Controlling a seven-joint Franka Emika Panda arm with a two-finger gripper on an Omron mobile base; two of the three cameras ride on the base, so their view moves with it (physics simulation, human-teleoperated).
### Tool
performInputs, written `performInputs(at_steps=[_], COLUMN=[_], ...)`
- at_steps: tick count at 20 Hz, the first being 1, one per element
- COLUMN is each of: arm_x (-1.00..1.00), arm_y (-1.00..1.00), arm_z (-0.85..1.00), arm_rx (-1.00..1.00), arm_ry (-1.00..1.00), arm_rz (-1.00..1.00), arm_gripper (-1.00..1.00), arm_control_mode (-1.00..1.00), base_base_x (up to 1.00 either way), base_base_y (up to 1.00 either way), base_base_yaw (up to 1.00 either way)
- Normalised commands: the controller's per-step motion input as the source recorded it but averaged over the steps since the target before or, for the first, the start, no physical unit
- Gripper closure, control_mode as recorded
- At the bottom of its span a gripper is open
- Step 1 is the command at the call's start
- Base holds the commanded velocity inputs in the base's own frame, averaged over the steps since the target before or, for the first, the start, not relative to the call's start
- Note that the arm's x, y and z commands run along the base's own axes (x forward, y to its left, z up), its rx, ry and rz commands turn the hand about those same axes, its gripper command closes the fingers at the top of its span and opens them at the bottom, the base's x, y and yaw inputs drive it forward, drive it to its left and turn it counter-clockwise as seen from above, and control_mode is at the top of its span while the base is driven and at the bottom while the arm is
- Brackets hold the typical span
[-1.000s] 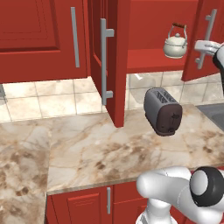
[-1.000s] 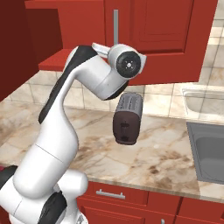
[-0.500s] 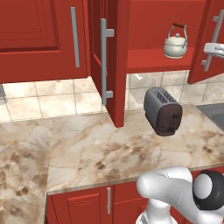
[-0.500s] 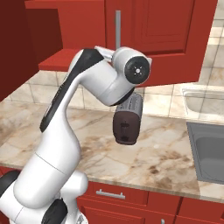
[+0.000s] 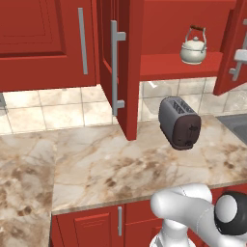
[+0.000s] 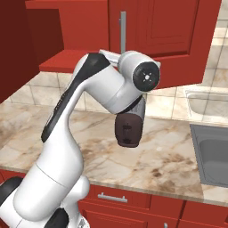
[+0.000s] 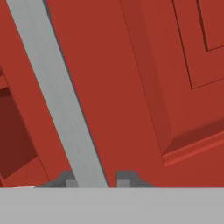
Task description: Open the cabinet, pick the kettle from the cabinet, and place it in the sink.
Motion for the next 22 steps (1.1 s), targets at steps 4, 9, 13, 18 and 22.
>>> performInputs(at_steps=[4, 9, 13, 18, 22], arm_x=[-0.35, -0.28, -0.23, -0.18, -0.10], arm_y=[-0.52, -0.49, -0.47, -0.44, -0.30], arm_z=[0.12, 0.10, 0.09, 0.07, 0.04], arm_rx=[0.00, 0.00, 0.00, 0.00, -0.05], arm_ry=[0.00, 0.00, 0.00, 0.04, 0.11], arm_rz=[0.00, 0.00, 0.00, 0.00, 0.00], arm_gripper=[1.00, 1.00, 1.00, 1.00, -1.00], arm_control_mode=[-1.00, -1.00, -1.00, -1.00, -1.00], base_base_x=[0.00, 0.00, 0.00, 0.00, 0.00], base_base_y=[0.00, 0.00, 0.00, 0.00, 0.00], base_base_yaw=[0.00, 0.00, 0.00, 0.00, 0.00])
